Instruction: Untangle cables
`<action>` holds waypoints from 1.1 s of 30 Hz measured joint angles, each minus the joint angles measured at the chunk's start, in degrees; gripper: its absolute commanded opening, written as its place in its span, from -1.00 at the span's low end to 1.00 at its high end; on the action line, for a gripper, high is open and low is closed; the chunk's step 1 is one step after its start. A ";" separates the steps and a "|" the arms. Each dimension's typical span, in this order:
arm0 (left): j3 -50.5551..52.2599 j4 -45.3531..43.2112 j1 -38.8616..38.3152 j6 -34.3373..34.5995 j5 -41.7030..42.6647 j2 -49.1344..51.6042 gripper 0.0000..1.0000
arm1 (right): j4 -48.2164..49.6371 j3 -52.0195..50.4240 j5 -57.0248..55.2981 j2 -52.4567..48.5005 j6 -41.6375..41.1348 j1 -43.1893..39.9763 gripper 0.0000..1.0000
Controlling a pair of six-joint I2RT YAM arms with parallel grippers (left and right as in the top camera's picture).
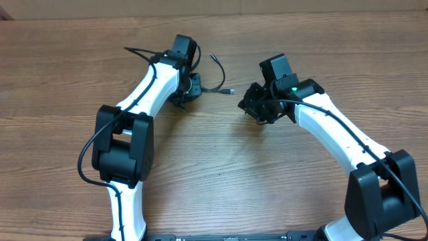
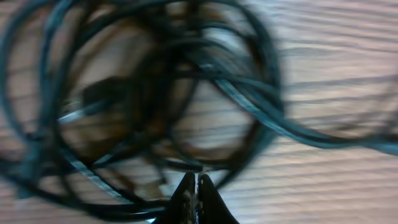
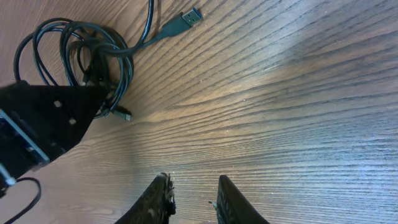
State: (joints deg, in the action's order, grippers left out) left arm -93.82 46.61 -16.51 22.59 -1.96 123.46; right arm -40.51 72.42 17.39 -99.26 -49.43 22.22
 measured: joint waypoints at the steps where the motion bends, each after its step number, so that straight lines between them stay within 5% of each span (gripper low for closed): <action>1: 0.57 -0.11 0.02 0.00 -1.31 0.00 -0.92 | 0.00 0.00 0.00 0.00 0.00 0.00 -0.55; 5: 3.19 1.16 0.02 -0.04 -4.33 0.00 -0.92 | -0.04 0.00 0.02 0.00 0.00 0.00 -0.55; 12: 4.55 19.34 0.04 -5.22 -3.06 -0.09 -0.91 | -0.04 0.00 0.02 0.00 -0.02 0.00 -0.55; 19: 4.92 14.84 0.15 -14.03 0.70 -2.73 -0.91 | -0.04 0.00 0.02 0.00 0.63 0.00 -0.54; 21: 5.01 11.89 0.57 -13.57 2.27 -5.18 -0.43 | -0.02 0.00 0.02 0.00 0.83 0.00 -0.54; 22: 5.03 10.69 0.81 -12.83 3.72 -6.62 -0.31 | -0.02 0.00 0.02 0.00 0.87 0.00 -0.54; 25: 5.01 7.58 1.22 -9.07 8.90 -8.83 -0.58 | -0.02 0.00 0.02 0.00 1.07 0.00 -0.54; 33: 5.03 7.87 0.46 12.22 12.02 -8.83 -0.55 | -0.02 0.00 0.02 0.00 1.27 0.00 -0.54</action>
State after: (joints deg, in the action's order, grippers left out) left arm -88.79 54.48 -16.05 34.81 10.07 114.63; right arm -40.53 72.42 17.41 -99.26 -48.16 22.22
